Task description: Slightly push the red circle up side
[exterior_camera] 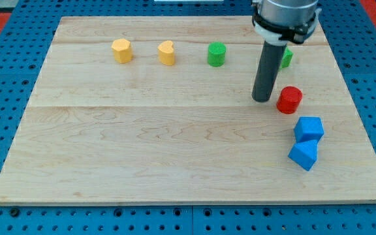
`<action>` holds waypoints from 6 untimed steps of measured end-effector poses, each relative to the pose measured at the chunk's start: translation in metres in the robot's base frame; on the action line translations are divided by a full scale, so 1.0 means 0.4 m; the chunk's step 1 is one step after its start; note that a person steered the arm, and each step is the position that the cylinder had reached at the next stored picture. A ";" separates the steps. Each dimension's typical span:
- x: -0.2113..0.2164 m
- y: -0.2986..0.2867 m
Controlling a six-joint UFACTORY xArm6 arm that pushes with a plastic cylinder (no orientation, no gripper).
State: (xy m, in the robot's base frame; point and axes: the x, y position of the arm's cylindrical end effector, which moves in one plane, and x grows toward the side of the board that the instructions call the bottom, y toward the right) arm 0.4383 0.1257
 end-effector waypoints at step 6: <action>-0.170 0.429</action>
